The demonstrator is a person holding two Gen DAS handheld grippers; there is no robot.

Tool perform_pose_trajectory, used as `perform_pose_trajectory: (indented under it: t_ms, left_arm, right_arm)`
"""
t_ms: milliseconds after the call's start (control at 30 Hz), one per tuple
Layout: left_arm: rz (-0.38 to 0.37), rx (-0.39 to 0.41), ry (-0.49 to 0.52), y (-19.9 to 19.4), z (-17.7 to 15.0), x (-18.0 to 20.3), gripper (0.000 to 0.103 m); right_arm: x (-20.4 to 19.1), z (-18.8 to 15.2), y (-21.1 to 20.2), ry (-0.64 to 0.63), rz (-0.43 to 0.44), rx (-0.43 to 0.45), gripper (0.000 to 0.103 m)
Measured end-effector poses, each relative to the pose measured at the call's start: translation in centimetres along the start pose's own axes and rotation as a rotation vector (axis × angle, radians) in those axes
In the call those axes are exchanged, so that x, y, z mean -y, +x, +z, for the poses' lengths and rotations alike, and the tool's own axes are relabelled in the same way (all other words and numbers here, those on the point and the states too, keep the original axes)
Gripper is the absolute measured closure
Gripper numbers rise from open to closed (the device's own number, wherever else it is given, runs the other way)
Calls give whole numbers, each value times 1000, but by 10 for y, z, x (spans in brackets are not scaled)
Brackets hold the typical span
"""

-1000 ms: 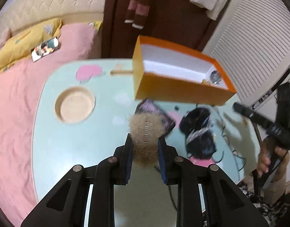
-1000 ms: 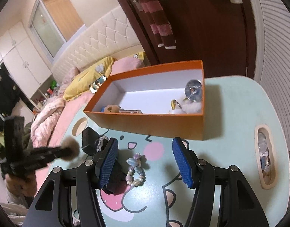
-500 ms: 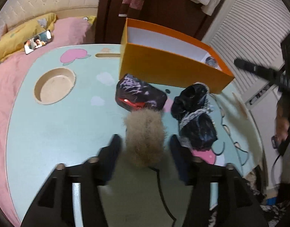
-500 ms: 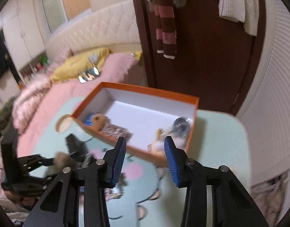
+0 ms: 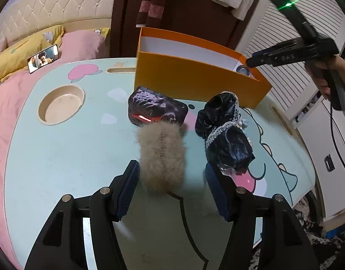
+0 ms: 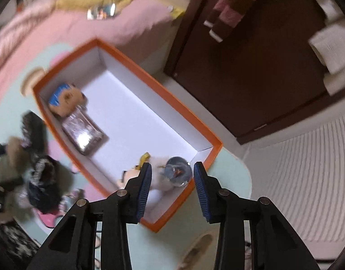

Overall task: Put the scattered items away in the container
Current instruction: 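Move the silver tin to the table with the right tool while the left tool releases the pompom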

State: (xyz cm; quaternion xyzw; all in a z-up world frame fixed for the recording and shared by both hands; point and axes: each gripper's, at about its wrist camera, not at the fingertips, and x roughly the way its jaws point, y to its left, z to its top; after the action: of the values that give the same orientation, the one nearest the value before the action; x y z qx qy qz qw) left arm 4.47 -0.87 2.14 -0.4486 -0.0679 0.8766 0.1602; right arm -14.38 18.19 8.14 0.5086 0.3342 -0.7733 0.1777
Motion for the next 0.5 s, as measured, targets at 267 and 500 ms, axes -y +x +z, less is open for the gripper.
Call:
perform_pose_trajectory:
  t_ms: [267,500]
  left_arm:
    - [-40,14,-50,-7,5,-6,42]
    - [-59,35,-78,-14,9,-11,42]
  right_arm:
    - [-4,11,43,-108,33,-187,74]
    - [14,10,34,-40,92,-138,74]
